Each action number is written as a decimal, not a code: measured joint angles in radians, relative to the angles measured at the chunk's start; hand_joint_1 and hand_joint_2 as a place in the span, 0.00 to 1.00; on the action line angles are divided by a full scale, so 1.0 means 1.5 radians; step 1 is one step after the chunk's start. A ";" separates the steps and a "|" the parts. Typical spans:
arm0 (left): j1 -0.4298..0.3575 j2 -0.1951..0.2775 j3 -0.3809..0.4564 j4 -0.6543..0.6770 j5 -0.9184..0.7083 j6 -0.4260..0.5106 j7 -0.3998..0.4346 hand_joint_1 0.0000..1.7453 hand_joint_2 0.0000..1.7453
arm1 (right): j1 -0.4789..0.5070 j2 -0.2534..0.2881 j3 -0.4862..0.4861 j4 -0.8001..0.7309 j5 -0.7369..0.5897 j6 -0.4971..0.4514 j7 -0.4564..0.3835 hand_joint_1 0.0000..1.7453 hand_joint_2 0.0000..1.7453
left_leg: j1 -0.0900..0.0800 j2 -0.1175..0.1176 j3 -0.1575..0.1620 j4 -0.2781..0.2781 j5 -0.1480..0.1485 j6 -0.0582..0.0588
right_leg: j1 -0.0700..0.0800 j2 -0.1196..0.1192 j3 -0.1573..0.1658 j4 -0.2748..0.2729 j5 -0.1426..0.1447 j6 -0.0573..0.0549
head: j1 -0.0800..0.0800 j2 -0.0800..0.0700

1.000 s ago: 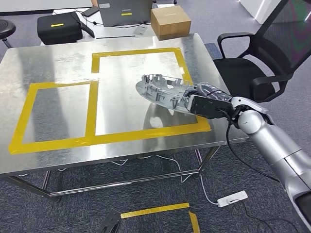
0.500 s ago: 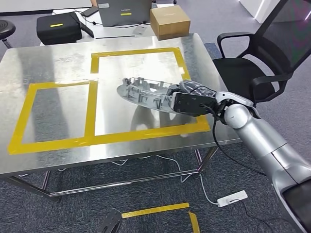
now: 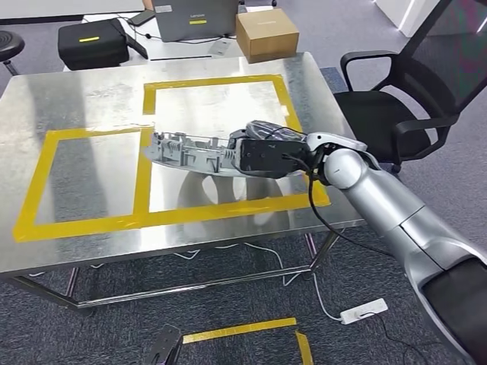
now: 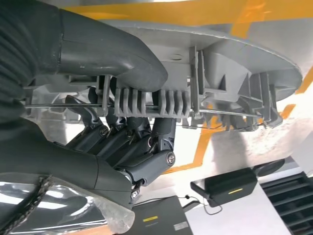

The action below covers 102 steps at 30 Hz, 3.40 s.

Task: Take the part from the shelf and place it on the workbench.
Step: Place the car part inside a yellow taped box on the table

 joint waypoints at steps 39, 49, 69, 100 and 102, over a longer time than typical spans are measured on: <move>0.081 0.008 0.116 -0.054 -0.056 -0.072 -0.048 0.00 0.00 | -0.026 0.004 0.086 0.030 -0.115 0.038 -0.016 0.00 1.00 | 0.000 0.000 0.000 0.000 -0.001 -0.001 | 0.000 0.000 0.000 0.000 -0.001 -0.001 | 0.000 0.000; 0.081 0.007 0.135 -0.055 -0.061 -0.078 -0.056 0.00 0.00 | -0.018 0.004 0.093 0.022 -0.143 0.037 -0.015 0.00 1.00 | 0.000 0.000 0.001 0.000 -0.001 -0.001 | 0.000 0.000 -0.001 0.000 -0.001 -0.001 | 0.000 0.000; 0.080 0.005 0.179 -0.058 -0.058 -0.097 -0.074 0.00 0.00 | 0.025 -0.014 0.091 -0.017 -0.148 0.021 -0.008 0.00 0.75 | 0.000 0.000 0.001 0.000 -0.001 -0.001 | 0.000 0.000 0.000 0.000 -0.001 -0.001 | 0.000 0.000; 0.057 0.005 0.187 -0.035 -0.087 -0.084 -0.143 0.00 0.00 | 0.208 0.008 -0.037 -0.150 -0.067 -0.072 -0.020 0.00 0.00 | 0.000 0.000 0.001 0.000 -0.001 -0.001 | 0.000 0.000 0.001 0.000 -0.001 -0.002 | 0.000 0.000; 0.057 0.004 0.189 -0.035 -0.086 -0.083 -0.142 0.00 0.00 | 0.217 0.009 -0.044 -0.150 -0.062 -0.075 -0.020 0.00 0.00 | 0.000 0.000 0.001 0.000 -0.001 -0.001 | 0.000 0.000 0.001 0.000 -0.001 -0.002 | 0.000 0.000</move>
